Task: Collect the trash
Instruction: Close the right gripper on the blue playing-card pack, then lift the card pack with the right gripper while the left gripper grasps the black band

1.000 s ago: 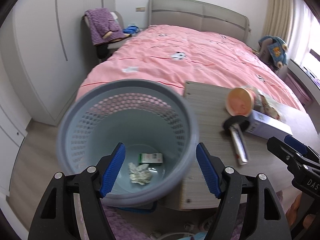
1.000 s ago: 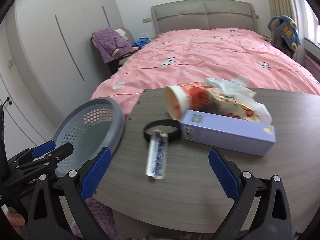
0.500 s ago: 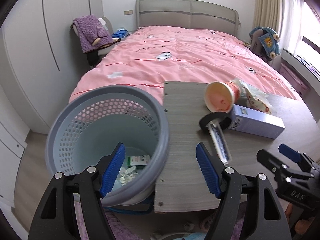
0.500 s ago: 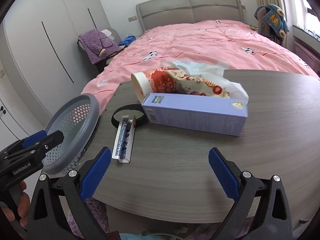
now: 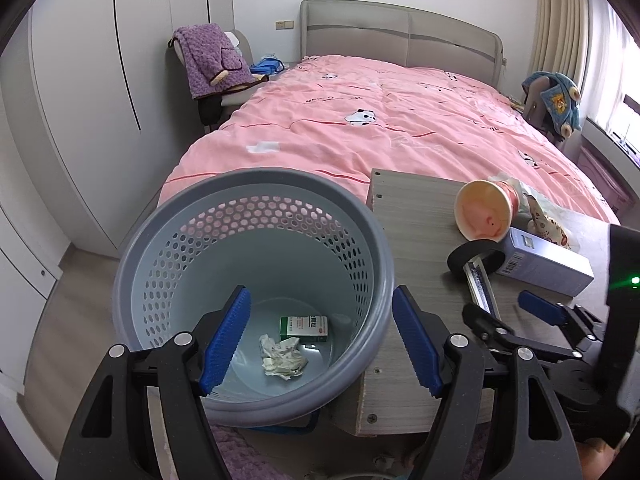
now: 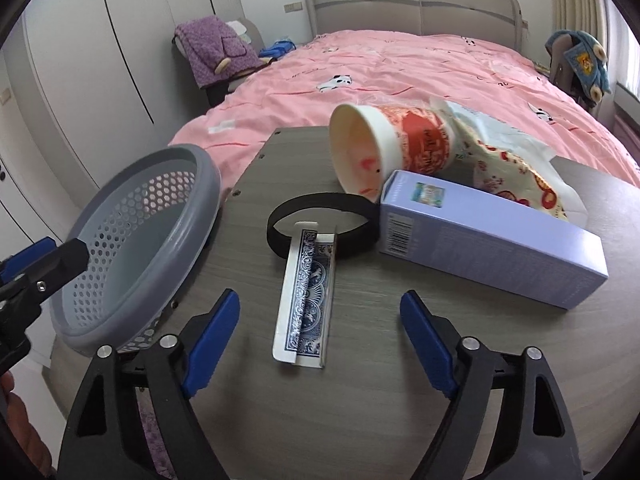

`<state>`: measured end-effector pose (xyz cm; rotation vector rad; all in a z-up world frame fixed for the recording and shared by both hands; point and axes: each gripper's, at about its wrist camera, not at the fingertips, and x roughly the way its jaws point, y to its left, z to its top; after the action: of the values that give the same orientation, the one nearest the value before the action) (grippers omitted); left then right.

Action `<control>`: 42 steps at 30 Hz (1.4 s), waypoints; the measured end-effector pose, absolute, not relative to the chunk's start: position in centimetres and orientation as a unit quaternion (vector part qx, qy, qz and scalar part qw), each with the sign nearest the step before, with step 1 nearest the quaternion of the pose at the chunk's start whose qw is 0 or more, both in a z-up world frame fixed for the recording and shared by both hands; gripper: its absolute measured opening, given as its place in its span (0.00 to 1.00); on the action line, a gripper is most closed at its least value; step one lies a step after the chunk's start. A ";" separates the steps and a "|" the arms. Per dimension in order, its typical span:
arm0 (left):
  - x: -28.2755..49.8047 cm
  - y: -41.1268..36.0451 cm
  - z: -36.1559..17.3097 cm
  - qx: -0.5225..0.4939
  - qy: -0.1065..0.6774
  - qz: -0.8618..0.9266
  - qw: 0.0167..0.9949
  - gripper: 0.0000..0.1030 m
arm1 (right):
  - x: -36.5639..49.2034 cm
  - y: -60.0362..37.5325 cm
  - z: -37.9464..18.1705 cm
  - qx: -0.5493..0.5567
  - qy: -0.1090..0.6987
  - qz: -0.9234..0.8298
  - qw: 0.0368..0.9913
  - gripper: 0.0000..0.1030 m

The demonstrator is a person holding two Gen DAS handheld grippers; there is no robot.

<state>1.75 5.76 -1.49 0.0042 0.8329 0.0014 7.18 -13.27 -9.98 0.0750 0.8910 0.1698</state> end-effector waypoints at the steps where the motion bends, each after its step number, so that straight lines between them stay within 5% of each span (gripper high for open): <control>1: 1.8 5.9 -1.5 0.000 0.404 0.000 0.915 0.68 | 7.3 -13.1 -10.1 0.033 0.433 0.080 0.897 0.73; 15: 2.1 6.6 -2.2 -0.016 0.410 -0.010 0.912 0.68 | 7.7 -12.3 -10.3 0.012 0.438 0.069 0.896 0.47; 19: 1.9 6.4 -2.1 -0.013 0.411 -0.012 0.912 0.68 | 7.5 -12.7 -10.2 0.022 0.439 0.074 0.895 0.24; 42: 0.7 3.0 -1.2 0.005 0.411 -0.050 0.910 0.68 | 3.4 -16.8 -8.8 0.078 0.429 0.086 0.896 0.23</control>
<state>0.70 3.03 -1.24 0.0106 0.8467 -0.1037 3.42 -16.81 -8.77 0.1624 0.8895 0.1792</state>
